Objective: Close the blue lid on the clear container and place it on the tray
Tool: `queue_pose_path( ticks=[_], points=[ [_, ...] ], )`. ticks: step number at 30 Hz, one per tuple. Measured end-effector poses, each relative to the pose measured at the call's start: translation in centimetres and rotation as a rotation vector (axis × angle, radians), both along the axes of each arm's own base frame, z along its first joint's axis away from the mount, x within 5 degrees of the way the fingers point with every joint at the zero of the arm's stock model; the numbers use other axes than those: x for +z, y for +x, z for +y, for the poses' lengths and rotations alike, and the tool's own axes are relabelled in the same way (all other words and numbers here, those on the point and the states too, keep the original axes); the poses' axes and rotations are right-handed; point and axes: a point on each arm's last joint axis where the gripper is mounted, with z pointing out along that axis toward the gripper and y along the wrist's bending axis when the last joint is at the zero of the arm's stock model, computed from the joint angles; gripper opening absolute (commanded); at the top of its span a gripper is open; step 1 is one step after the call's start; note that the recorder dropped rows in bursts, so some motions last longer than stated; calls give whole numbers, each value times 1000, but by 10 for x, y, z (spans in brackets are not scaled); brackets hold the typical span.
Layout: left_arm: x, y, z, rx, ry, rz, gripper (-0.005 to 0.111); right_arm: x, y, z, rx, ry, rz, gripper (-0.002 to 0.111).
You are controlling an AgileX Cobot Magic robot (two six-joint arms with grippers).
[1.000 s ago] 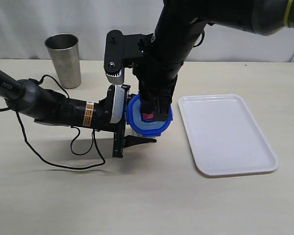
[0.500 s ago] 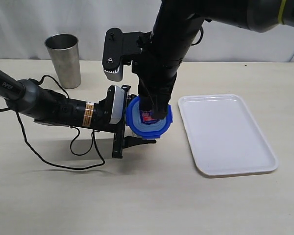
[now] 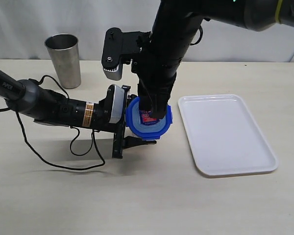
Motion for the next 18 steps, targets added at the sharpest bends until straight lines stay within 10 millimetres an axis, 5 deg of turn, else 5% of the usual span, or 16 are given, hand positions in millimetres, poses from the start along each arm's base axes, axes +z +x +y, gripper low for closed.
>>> queue_pose_path(
  ticks=[18],
  points=[
    [1, -1, 3, -31, -6, -10, 0, -13, 2, 6, -2, 67, 108, 14]
  ],
)
